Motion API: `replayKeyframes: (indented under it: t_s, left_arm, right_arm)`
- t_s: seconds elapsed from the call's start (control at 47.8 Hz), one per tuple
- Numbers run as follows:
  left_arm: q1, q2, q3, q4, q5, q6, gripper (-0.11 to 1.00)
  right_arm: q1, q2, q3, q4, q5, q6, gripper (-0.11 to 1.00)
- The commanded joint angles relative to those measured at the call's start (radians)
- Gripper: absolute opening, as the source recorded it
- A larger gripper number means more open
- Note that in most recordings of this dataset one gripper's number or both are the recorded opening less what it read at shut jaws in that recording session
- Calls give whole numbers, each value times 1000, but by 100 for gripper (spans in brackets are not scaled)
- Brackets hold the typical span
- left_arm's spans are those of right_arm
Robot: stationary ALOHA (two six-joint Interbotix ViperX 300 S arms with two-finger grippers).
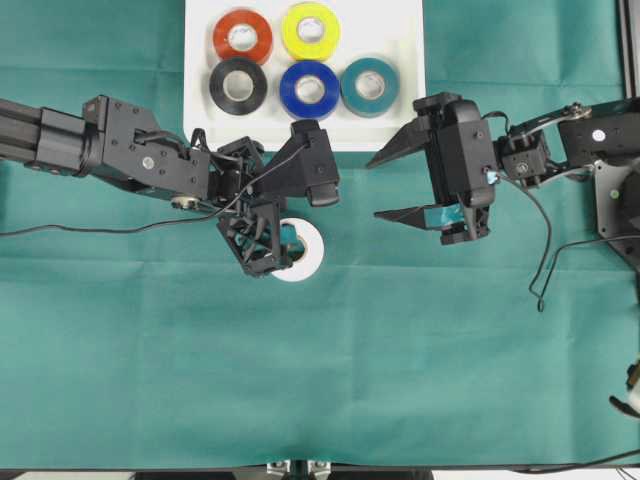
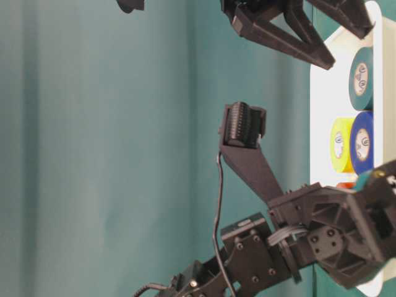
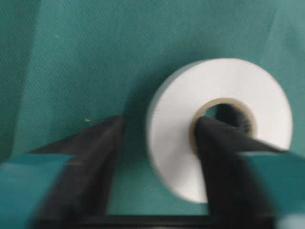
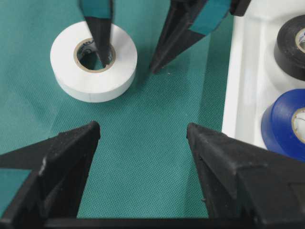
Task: Put the tape alternately from left to right into the white case.
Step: 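Lower the left gripper onto the white tape roll and grip it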
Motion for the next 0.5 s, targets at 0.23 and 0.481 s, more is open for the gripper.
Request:
replayKeyframes:
  t_s: [0.23,0.481]
  left_arm:
    - [5,-20,-23,-2,-3,2,-3]
    - [-6,-57,-23,0,2,3,-3]
  right_arm:
    - [3,-18,-8,2,-9,-2,80]
    - [3,-18,-6,2,-9,-2,80]
